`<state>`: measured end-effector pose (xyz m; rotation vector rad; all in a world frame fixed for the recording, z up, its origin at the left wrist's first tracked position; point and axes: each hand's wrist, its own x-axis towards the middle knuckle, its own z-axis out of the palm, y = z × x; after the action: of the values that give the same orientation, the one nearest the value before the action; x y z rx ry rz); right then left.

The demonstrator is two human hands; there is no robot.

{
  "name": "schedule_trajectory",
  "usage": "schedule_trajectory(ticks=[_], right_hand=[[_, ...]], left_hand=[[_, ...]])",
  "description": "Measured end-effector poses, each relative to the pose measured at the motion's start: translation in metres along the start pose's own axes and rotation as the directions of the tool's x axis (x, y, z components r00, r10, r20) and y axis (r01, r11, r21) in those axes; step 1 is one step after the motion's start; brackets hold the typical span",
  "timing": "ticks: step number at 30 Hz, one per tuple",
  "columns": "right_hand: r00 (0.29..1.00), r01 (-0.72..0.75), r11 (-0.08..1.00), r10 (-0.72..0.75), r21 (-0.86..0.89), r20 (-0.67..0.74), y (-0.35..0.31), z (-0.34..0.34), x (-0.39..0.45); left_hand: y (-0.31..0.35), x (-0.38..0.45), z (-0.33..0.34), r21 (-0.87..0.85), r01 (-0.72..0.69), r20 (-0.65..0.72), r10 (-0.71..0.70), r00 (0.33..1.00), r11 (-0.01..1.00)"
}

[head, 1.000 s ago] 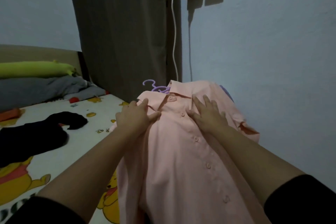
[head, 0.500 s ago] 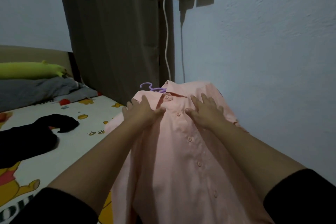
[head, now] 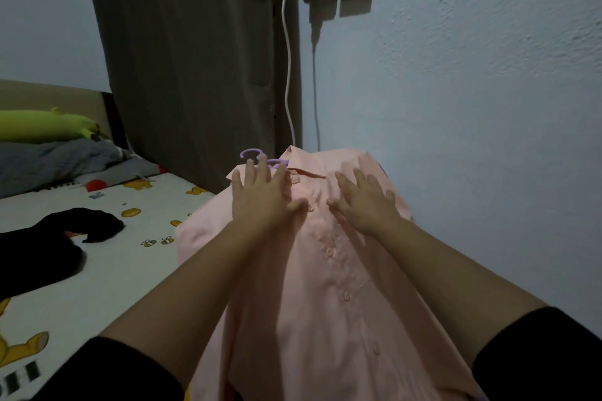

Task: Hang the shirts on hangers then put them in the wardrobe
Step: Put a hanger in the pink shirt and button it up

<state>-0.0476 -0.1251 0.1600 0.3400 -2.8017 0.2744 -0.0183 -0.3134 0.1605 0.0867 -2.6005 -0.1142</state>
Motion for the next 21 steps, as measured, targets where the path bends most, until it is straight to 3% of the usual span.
schedule_trajectory(ticks=[6, 12, 21], right_hand=[[0.997, -0.054, 0.999, 0.054, -0.008, 0.062, 0.021, -0.015, -0.033], [0.985, -0.156, 0.987, 0.157, -0.027, 0.076, 0.076, -0.060, -0.105], [0.913, -0.404, 0.907, 0.409, -0.118, 0.015, 0.202, -0.114, -0.215]], left_hand=[[0.027, -0.010, -0.010, -0.022, -0.190, -0.021, 0.189, 0.982, 0.982], [0.114, -0.047, -0.039, -0.207, -0.222, 0.175, 0.260, 0.950, 0.953], [0.284, -0.094, -0.028, -0.425, -0.448, 0.262, 0.580, 0.771, 0.787]])
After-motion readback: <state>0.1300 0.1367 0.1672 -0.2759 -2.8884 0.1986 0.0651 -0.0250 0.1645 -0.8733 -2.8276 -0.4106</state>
